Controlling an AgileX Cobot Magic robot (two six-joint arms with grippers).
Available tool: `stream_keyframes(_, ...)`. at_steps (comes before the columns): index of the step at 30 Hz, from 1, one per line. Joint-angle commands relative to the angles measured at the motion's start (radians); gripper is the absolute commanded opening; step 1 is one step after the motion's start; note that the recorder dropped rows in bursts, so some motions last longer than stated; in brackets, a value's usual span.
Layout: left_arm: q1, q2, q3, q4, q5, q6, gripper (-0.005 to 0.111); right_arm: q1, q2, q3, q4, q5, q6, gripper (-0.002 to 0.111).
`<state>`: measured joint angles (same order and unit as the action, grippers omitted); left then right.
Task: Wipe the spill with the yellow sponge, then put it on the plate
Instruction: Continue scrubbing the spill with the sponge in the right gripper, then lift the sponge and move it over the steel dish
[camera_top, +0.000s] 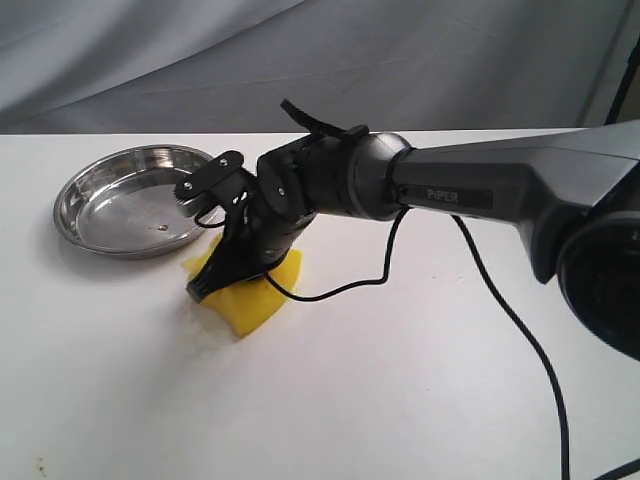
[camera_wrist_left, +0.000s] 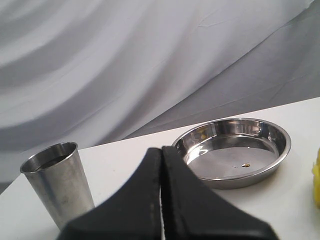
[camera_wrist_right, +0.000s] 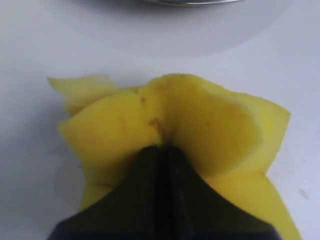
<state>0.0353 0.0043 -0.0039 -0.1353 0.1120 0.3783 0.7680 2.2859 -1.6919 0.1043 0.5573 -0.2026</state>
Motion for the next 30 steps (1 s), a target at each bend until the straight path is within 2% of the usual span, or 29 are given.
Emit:
stream_keyframes(1,-0.004,-0.004,0.004,-0.002,-0.011,-0.003,0.0,0.083,0.024,0.014,0.249,0.066,-0.195,0.0)
stream_keyframes(13,-0.004,-0.004,0.004,-0.002,-0.011,-0.003,0.0,0.208,0.024,0.014,0.294,-0.004,-0.24,0.0)
stream_keyframes(30,-0.004,-0.004,0.004,-0.002,-0.011,-0.003,0.0,0.21,-0.037,0.014,0.313,-0.308,-0.243,0.0)
